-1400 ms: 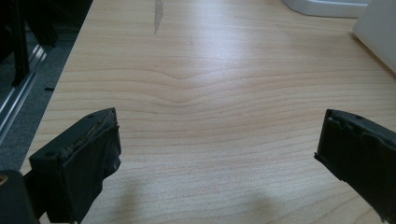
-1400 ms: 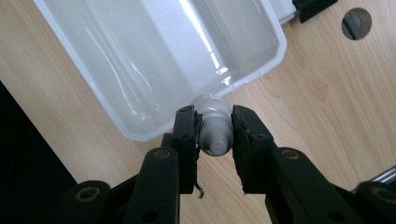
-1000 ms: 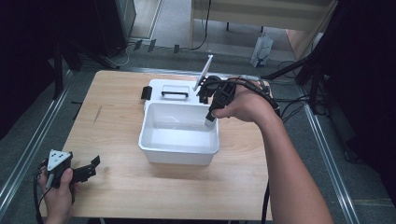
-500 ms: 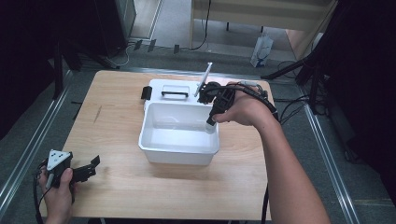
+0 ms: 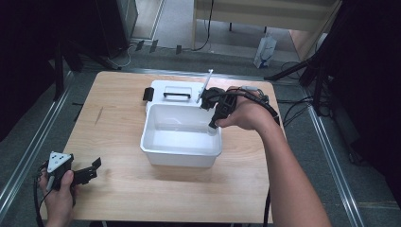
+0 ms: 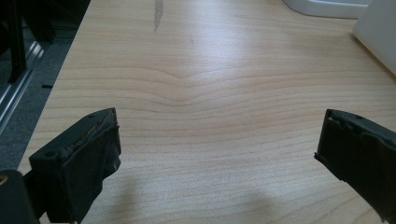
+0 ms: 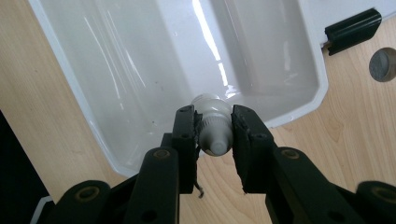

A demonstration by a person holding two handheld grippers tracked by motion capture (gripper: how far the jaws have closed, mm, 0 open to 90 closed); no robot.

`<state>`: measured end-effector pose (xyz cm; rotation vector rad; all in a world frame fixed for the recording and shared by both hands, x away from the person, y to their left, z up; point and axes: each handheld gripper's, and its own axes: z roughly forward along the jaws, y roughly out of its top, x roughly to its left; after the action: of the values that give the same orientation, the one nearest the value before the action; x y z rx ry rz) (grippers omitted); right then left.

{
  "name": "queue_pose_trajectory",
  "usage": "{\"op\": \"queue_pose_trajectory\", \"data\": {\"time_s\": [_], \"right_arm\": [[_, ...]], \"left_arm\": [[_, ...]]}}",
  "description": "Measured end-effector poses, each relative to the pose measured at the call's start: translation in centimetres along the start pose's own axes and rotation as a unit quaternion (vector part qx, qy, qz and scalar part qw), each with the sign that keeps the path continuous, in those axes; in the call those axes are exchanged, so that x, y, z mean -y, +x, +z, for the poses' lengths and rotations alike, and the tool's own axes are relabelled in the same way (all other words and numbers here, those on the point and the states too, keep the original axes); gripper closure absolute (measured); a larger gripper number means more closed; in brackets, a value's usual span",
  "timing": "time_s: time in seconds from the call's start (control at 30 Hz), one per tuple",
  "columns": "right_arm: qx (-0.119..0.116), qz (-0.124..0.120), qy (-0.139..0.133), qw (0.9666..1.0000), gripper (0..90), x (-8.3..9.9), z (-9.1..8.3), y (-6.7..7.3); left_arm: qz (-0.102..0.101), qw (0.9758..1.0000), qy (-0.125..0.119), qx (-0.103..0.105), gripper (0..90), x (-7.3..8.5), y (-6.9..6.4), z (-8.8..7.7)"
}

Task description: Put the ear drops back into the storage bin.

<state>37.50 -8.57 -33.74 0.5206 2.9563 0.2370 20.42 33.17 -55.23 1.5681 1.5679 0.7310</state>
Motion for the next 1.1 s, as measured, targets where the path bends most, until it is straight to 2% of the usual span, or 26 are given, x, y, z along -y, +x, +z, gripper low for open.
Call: {"op": "queue_pose_trajectory", "data": {"time_s": [0.1,0.13,0.17,0.2,0.23,0.3,0.63,0.8,0.9,1.0,1.03,1.1], "right_arm": [[0.007,-0.030,0.004,0.9995,72.2,0.2,0.6,0.0],[0.007,-0.030,0.004,0.9995,72.2,0.2,0.6,0.0],[0.013,-0.050,0.006,0.9986,72.1,0.3,0.9,0.1],[0.013,-0.050,0.006,0.9986,72.1,0.3,0.9,0.1],[0.019,-0.073,0.008,0.9971,72.2,0.5,1.1,0.1],[0.018,-0.083,0.006,0.9963,72.1,0.5,1.3,0.2],[0.016,-0.108,0.018,0.9939,72.1,0.7,2.4,0.2],[0.013,-0.101,0.019,0.9947,72.1,0.8,2.9,0.1],[0.006,-0.104,0.022,0.9943,72.1,0.7,3.5,0.1],[0.006,-0.107,0.035,0.9937,72.1,0.5,4.3,0.4],[0.007,-0.115,0.033,0.9928,72.1,0.4,4.5,0.3],[0.009,-0.109,0.042,0.9931,72.1,0.4,4.9,0.5]], "left_arm": [[0.000,1.0000,0.001,0.000,0.3,0.0,0.0,0.0],[0.000,1.0000,0.001,0.000,0.3,0.0,0.0,0.0],[0.000,1.0000,0.001,0.000,0.3,0.0,0.0,0.0],[0.000,1.0000,0.001,0.000,0.3,0.0,0.0,0.0],[0.001,1.0000,0.002,0.001,0.3,0.0,0.0,0.0],[0.003,1.0000,0.002,0.000,0.3,0.0,0.0,0.0],[0.002,1.0000,0.003,0.002,0.3,0.0,0.0,0.1],[0.004,1.0000,0.003,0.002,0.3,0.0,0.0,0.1],[0.002,1.0000,0.003,0.003,0.3,0.0,0.0,0.1],[0.004,1.0000,0.002,0.002,0.3,0.0,0.0,0.1],[0.004,1.0000,0.002,0.002,0.3,0.0,0.0,0.1],[0.002,1.0000,0.002,0.003,0.3,0.0,0.0,0.1]]}}
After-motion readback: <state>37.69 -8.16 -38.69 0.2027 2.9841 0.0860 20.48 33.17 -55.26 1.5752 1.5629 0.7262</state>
